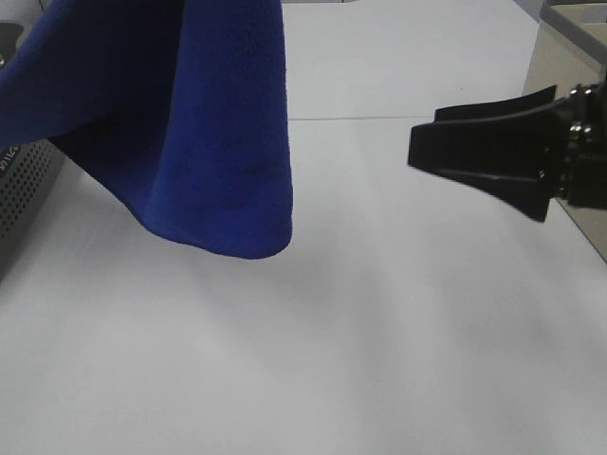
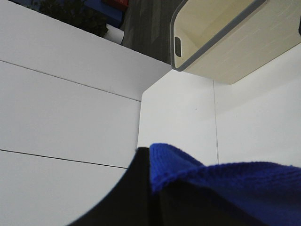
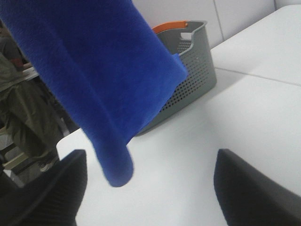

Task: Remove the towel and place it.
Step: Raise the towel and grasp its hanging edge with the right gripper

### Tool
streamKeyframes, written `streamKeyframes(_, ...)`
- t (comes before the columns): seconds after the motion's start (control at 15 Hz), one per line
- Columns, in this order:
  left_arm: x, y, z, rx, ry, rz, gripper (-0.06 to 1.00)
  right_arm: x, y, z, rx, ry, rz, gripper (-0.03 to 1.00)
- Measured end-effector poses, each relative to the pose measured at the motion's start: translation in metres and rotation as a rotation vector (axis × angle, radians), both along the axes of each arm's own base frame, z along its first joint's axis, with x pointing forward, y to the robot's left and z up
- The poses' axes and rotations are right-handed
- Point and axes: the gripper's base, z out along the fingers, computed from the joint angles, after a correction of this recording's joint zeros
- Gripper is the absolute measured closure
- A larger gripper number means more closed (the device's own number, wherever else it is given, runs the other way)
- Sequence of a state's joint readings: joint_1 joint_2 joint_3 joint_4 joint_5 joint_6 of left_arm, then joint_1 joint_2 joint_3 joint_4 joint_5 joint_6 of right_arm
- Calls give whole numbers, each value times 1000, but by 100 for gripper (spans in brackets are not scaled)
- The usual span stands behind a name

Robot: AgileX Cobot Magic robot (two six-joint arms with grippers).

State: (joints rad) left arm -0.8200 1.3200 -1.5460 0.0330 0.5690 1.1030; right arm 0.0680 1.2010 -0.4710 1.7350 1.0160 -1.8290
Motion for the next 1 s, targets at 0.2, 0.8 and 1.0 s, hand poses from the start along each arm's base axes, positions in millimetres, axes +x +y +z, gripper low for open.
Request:
streamKeyframes(0.2, 4, -5, -3, -2, 2, -1, 94, 2, 27, -10, -75, -12, 99, 26)
streamKeyframes(0.8, 6, -6, -4, -3, 1, -2, 94, 47, 64, -24, -109, 39, 182, 26)
streamKeyframes(1.0, 6, -7, -4, -7, -3, -2, 94, 42, 66, -19, -57, 33, 239, 26)
